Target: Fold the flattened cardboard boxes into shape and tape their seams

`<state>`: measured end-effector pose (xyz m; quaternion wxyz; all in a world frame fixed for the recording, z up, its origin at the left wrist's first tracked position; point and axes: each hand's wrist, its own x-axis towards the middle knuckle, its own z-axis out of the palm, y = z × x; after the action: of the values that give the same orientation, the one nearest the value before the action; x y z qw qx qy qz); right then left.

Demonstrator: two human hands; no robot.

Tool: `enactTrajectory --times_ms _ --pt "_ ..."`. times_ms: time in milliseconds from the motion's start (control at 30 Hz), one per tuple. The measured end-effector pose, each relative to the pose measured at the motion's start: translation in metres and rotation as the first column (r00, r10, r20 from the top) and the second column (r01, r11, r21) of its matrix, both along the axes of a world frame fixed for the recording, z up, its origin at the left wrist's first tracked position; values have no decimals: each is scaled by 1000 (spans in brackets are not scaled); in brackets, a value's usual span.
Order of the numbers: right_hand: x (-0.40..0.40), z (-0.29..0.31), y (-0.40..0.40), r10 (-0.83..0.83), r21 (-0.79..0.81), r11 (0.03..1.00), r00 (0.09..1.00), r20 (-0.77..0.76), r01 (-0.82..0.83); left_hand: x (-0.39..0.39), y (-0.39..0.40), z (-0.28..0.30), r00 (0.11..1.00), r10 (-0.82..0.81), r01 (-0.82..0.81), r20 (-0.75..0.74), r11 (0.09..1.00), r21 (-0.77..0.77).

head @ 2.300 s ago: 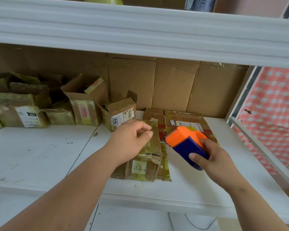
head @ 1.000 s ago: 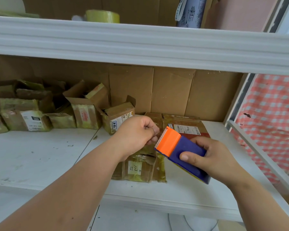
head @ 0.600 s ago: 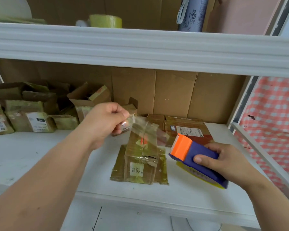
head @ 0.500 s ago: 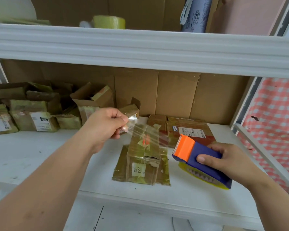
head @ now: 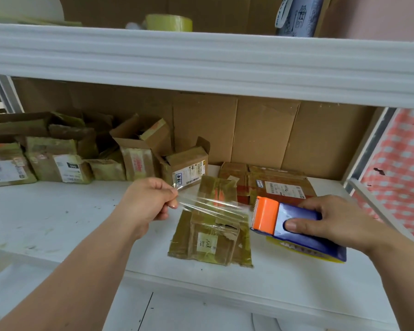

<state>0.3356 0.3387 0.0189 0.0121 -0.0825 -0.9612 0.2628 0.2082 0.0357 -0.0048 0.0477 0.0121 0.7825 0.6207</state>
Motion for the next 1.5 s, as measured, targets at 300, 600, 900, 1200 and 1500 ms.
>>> enactTrajectory --times_ms 300,600,900,1200,1500 --pt "-9 1 1 6 -2 1000 995 97 -6 -2 -2 -11 997 2 -3 75 1000 17" --pt "-23 4 5 27 -58 998 965 261 -12 -1 -1 -18 985 4 -8 174 1000 22" --pt "-33 0 9 10 -7 1000 946 324 -9 3 2 -33 973 24 -32 230 999 32" --pt "-42 -22 2 10 -13 1000 937 349 -5 3 2 -53 904 -42 32 426 999 30" --pt "-47 -31 -2 48 -47 998 935 351 -34 2 12 -42 899 -148 261 412 937 -232"
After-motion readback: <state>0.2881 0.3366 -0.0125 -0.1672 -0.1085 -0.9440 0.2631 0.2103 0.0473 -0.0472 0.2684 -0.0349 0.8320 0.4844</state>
